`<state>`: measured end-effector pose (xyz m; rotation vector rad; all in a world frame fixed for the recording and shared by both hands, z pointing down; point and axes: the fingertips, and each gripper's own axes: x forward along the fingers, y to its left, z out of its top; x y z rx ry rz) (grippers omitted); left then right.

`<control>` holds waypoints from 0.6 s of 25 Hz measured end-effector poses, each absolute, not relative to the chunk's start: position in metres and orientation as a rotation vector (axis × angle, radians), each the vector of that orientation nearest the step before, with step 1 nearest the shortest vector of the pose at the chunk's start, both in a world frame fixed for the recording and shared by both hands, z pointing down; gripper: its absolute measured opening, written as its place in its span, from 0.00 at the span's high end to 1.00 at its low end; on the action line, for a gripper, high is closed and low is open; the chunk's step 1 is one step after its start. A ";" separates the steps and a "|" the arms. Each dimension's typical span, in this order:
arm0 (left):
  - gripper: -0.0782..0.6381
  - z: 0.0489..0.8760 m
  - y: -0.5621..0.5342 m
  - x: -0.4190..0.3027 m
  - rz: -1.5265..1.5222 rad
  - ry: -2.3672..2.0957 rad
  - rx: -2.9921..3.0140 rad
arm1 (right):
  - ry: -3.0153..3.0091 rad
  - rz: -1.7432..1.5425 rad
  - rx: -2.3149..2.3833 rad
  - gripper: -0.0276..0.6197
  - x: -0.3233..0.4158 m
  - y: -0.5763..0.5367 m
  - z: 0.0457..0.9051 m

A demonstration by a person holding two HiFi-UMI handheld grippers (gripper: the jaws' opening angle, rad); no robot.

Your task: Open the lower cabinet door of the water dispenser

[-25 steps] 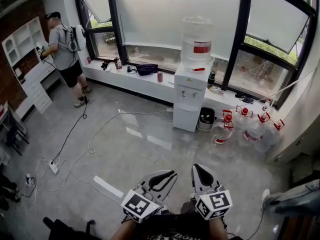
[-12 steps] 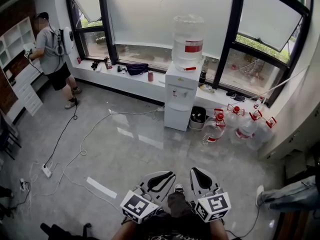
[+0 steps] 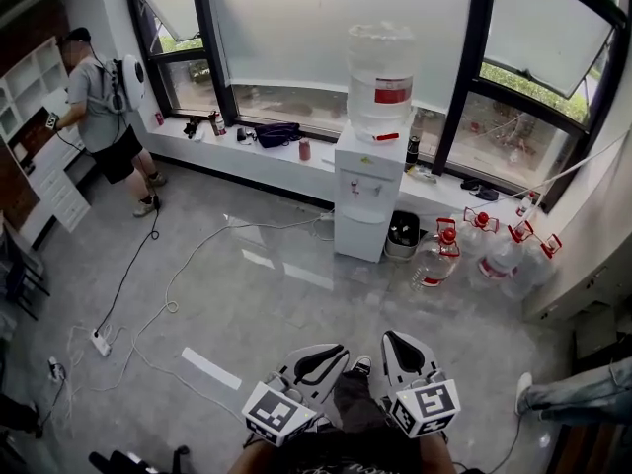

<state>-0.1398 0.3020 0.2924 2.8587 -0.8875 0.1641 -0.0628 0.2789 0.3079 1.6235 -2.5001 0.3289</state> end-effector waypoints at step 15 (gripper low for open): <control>0.82 0.279 0.076 -0.092 0.248 -1.037 2.851 | -2.539 0.366 1.572 0.94 0.000 0.044 0.308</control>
